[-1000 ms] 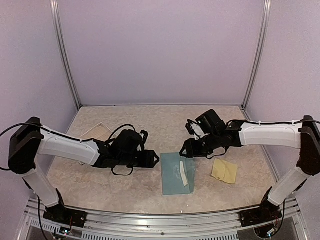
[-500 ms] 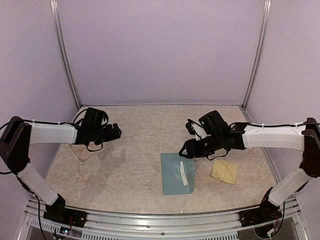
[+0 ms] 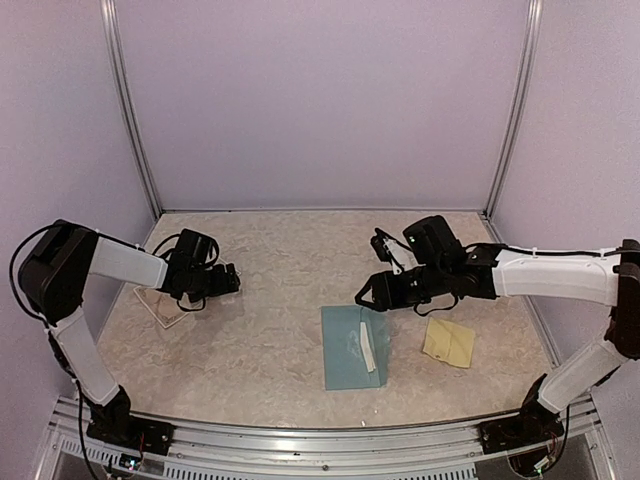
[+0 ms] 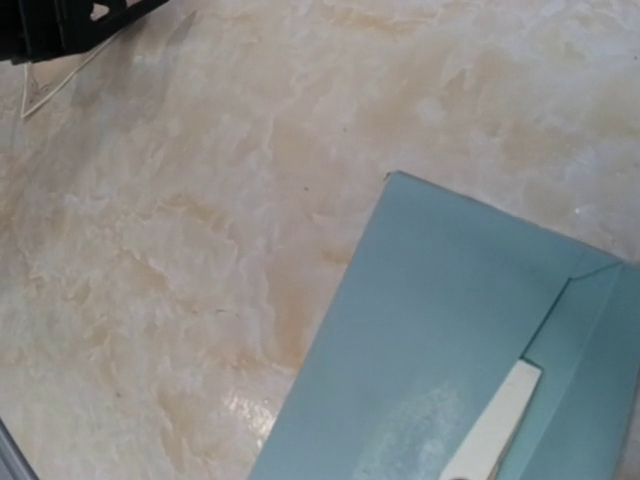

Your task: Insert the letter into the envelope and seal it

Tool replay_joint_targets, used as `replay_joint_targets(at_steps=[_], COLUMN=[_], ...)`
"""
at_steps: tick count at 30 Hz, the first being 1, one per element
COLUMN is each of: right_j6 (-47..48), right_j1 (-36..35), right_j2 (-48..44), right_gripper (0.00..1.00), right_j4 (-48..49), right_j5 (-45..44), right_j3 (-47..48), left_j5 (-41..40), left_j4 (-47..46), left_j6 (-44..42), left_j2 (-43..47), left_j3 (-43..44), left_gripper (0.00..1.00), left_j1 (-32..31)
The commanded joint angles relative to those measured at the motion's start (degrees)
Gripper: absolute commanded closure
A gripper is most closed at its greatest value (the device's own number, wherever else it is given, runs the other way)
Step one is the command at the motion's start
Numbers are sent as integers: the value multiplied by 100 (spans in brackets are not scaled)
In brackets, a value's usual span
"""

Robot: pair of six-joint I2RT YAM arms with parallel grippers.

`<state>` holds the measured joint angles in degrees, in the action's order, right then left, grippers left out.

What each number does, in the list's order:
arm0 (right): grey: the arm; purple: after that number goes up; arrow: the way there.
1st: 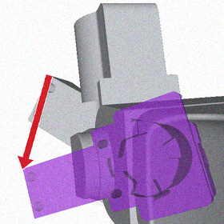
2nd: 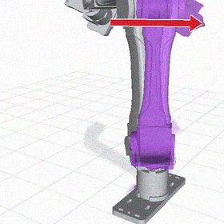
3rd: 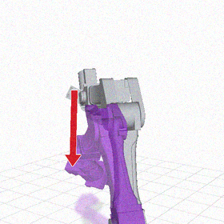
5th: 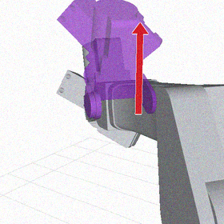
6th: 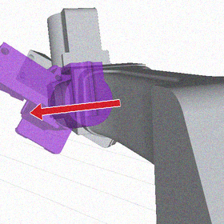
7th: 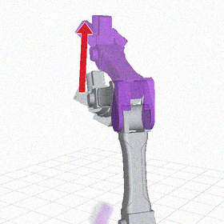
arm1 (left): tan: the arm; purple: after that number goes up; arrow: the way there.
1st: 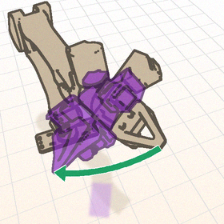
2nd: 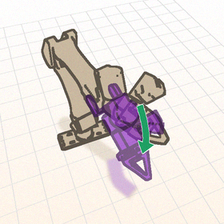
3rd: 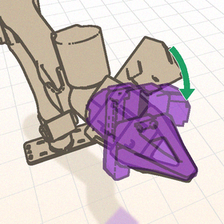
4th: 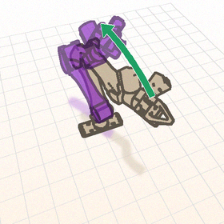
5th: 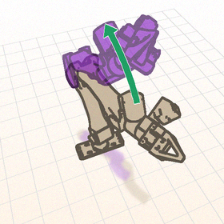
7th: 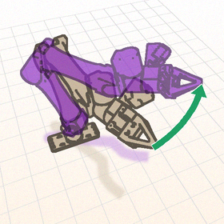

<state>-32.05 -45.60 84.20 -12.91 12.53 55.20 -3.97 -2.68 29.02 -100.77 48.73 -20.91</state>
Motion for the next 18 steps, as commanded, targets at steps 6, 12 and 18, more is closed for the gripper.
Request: replay_joint_targets(at_steps=[6,12,18], right_j6=[76,59,-4], right_j1=[-54,-49,-49], right_j2=[-185,-211,-198], right_gripper=[50,50,50], right_j4=[113,118,163], right_j5=[19,-25,-10], right_j3=[-63,-89,-174], left_j5=[38,203,346], left_j4=[-443,-714,-684], left_j6=[107,449,862], left_j2=[-10,268,265], left_j3=[-545,-1022,-1056], left_gripper=[8,8,8], left_j1=[-688,-1797,-3317])
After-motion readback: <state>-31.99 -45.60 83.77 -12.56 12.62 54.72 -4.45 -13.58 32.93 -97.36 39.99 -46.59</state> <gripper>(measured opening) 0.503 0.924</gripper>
